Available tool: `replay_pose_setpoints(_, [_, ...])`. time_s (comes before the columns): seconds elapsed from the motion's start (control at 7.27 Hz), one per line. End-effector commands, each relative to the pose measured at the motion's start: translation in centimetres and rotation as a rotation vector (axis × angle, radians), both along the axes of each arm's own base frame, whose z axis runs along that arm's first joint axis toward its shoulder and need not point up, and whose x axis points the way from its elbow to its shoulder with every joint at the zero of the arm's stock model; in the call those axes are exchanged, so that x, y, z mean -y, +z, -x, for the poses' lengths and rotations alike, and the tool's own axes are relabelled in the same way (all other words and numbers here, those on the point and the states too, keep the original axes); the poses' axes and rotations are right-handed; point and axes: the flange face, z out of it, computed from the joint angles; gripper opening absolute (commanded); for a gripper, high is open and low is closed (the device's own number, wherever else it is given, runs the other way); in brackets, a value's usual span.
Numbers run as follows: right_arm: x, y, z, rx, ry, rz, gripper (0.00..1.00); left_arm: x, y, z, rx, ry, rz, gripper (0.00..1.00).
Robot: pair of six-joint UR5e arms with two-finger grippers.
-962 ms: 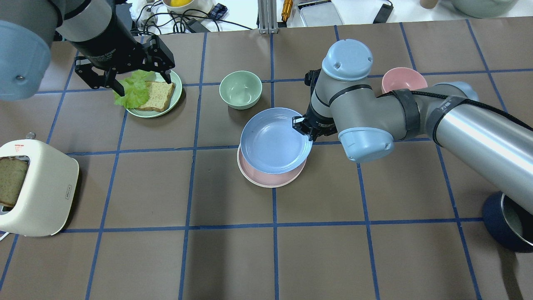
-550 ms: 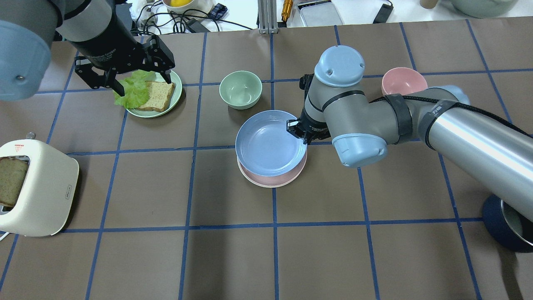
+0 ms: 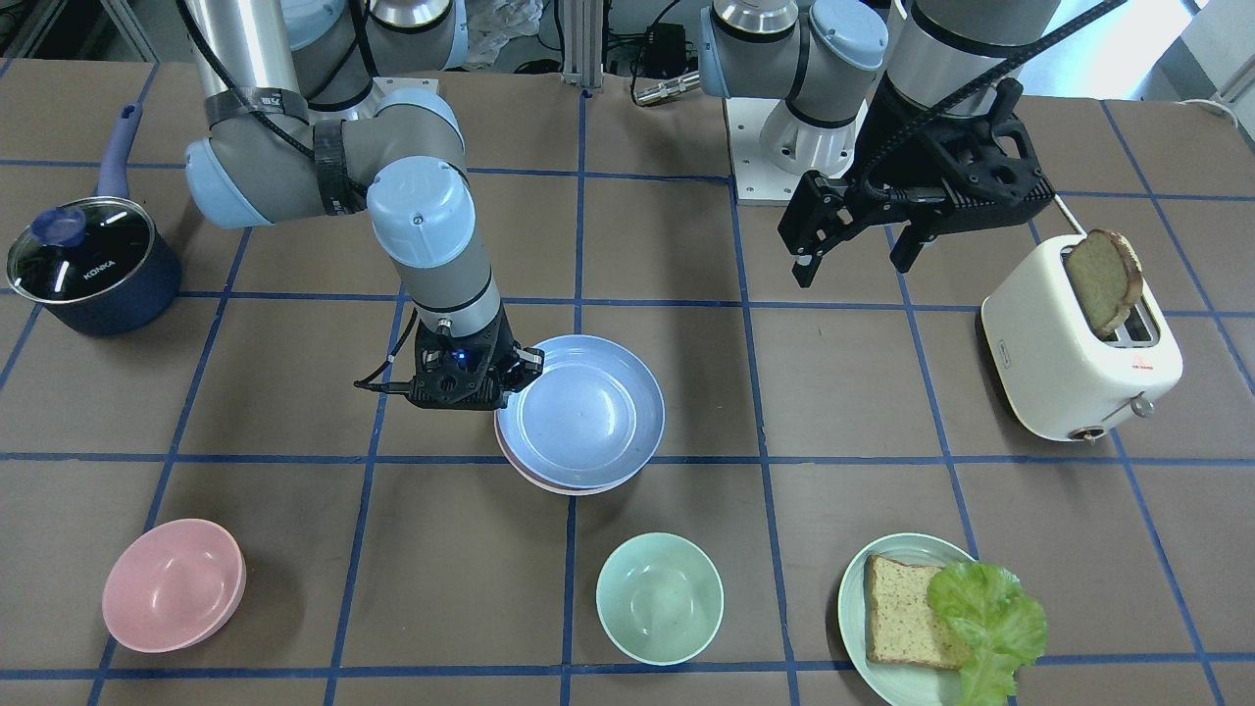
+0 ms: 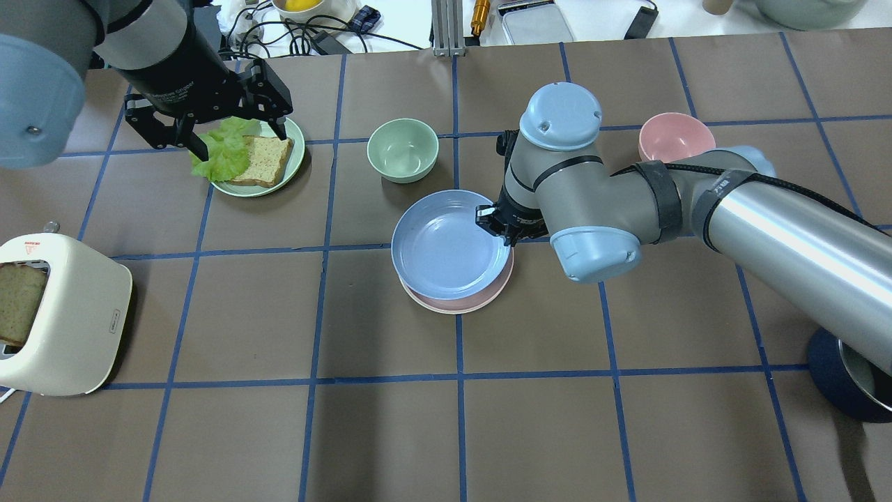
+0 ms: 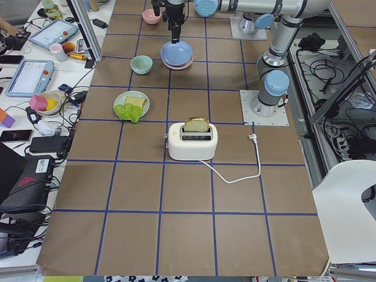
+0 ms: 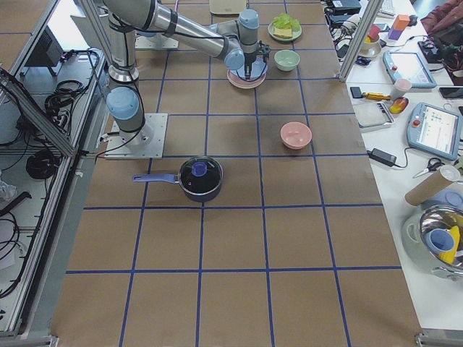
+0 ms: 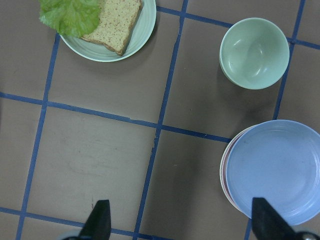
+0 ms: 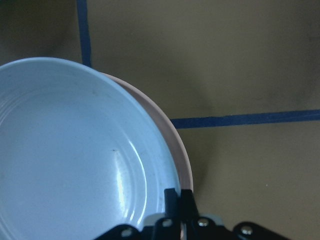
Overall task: Stack three plates with pink and blue
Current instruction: 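Lower the light blue plate onto the pink plate and open the right gripper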
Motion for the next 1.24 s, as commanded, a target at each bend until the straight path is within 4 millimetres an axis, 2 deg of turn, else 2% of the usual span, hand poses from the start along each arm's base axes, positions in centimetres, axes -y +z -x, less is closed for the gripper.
replay_pose_setpoints(0.0, [0.07, -0.49, -0.01, -0.003, 0.002, -0.008, 0.00, -0.01, -0.02, 0.04, 0.000, -0.002, 0.000, 1.00])
replay_pose_setpoints(0.83, [0.13, -1.11, -0.04, -0.005, -0.001, -0.022, 0.00, 0.00, 0.06, 0.05, -0.002, 0.000, 0.001, 1.00])
replay_pose_setpoints(0.96, [0.13, -1.09, -0.09, 0.000, -0.001, -0.022, 0.04, 0.02, 0.06, -0.04, 0.000, 0.001, 0.001, 1.00])
replay_pose_setpoints(1.1, [0.12, -1.03, -0.02, -0.006, -0.001, -0.020, 0.58, 0.05, -0.02, 0.05, -0.002, 0.000, 0.000, 1.00])
